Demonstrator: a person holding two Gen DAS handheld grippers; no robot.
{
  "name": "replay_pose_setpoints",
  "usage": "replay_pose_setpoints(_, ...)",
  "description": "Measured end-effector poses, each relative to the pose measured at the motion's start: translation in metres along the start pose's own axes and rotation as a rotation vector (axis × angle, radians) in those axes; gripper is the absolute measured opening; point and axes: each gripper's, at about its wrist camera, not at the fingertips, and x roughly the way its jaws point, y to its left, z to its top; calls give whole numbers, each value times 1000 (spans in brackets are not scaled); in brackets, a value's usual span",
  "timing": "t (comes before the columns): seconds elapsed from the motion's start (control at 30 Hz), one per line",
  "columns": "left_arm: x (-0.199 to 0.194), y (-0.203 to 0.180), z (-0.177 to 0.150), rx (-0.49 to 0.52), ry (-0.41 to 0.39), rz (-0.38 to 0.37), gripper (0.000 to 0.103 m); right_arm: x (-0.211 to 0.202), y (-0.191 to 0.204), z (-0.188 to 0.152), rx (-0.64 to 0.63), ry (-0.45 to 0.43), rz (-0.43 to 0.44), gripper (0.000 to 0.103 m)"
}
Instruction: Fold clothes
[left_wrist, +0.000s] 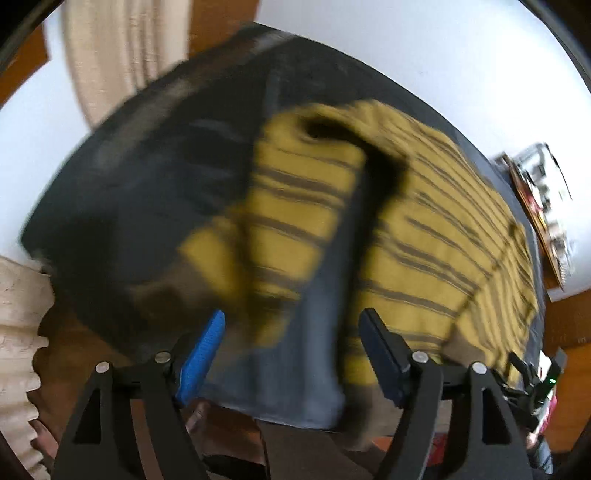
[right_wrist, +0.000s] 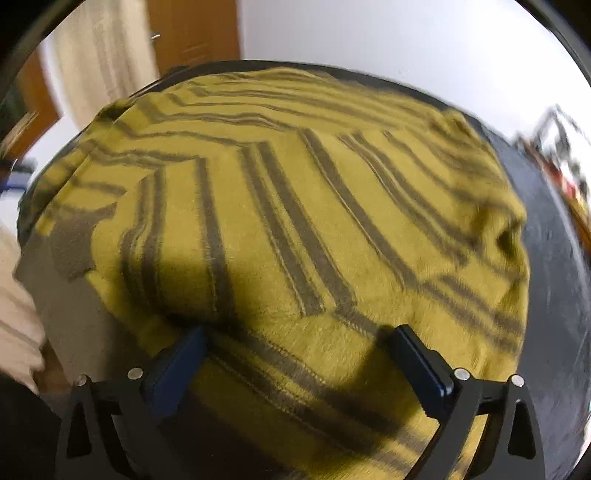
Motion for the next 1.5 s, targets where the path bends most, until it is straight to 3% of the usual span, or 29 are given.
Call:
replay_pose_setpoints(0.13, 16, 44, 19, 30, -2, 62, 78, 3, 4, 4, 32, 34, -25, 102)
replay_pose_setpoints(0.4, 53, 65, 35, 223, 101, -20, 78, 12, 11, 17, 160, 96, -94, 102)
replay_pose_setpoints(0.5, 58, 63, 40, 273, 108, -51, 73, 7, 28, 29, 157, 70, -143, 102)
replay_pose_setpoints(0.6, 61, 63, 45, 317, 117, -69, 54, -1, 50, 42, 135, 20, -196, 102)
replay_pose_setpoints(0.73, 70, 69, 53, 334, 196, -161, 18, -10, 83, 62, 113, -50, -211, 102)
replay_pose_setpoints(0.9, 71, 65, 58, 412, 223, -220, 11, -25, 125, 70, 23, -119, -165, 102)
replay_pose_setpoints(1.03, 64, 66, 66, 366, 218, -344, 10, -23, 176, 92, -58, -170, -88, 102)
replay_pose_setpoints(1.13, 69, 62, 71, 333, 240, -433, 9, -23, 211, 101, -106, -205, 20, 102)
replay_pose_setpoints(1.27, 67, 44, 65, 346, 258, -478, 10, -15, 257, 107, -195, -183, 165, 102)
replay_pose_setpoints(1.37, 70, 41, 62, 355, 265, -474, 9, 1, 283, 110, -226, -114, 316, 102)
replay_pose_setpoints(1.5, 54, 72, 67, 321, 257, -445, 10, 19, 324, 110, -328, -65, 375, 102)
